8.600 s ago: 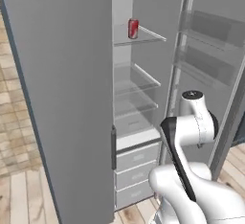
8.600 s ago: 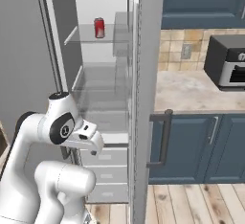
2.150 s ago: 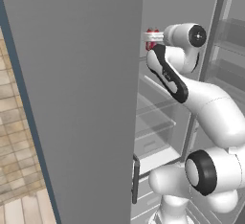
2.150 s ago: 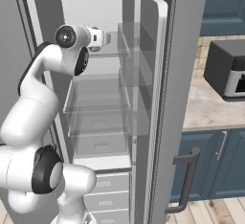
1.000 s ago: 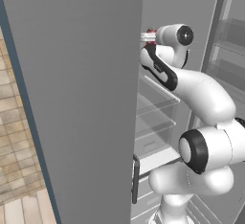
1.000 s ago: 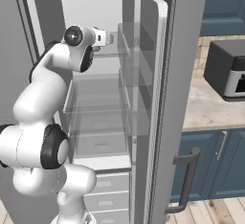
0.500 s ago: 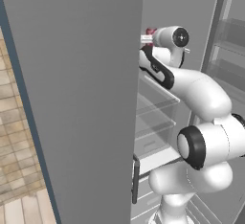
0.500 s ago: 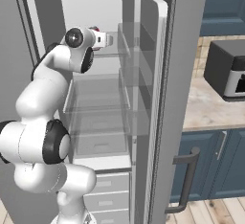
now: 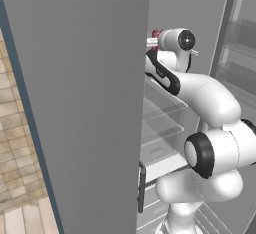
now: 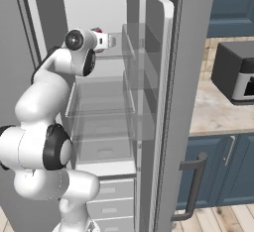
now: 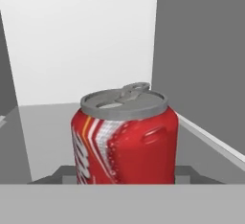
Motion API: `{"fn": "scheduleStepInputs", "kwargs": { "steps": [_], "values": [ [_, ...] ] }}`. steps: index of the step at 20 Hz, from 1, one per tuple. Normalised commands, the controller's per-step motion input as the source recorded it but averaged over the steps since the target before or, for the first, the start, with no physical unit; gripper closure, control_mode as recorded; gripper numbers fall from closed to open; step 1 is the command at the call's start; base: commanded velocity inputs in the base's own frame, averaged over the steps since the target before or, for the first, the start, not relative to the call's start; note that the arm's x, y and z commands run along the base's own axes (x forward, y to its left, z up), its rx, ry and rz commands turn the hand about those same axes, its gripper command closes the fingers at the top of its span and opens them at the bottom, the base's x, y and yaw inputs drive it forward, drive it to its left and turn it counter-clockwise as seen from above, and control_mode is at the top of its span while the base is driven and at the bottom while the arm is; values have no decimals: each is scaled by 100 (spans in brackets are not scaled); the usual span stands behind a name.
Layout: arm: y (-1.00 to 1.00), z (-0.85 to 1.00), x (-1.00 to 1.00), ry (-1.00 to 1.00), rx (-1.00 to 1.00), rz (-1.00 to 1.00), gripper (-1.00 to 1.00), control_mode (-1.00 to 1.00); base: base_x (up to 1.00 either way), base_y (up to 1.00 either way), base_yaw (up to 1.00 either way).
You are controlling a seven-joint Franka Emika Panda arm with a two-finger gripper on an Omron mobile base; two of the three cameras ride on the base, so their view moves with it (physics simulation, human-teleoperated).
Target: Open the fridge, grab two sodas, and place both sodas inside the bowl with ice on the dining counter.
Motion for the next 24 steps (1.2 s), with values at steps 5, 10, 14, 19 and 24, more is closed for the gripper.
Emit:
{"fn": "scheduleStepInputs", "kwargs": {
  "steps": [5, 10, 14, 19, 24],
  "values": [
    [0, -7, -1, 0, 0, 0, 100, -100, 0, 0, 0],
    [-10, -5, -11, 0, 0, -1, 100, -100, 0, 0, 0],
    [-26, 3, -42, 1, 0, 0, 100, -100, 0, 0, 0],
    [-16, 22, -63, 3, 0, 0, 100, -100, 0, 0, 0],
    [-6, 8, -90, 7, -1, 0, 100, -100, 0, 0, 0]
  ]
}}
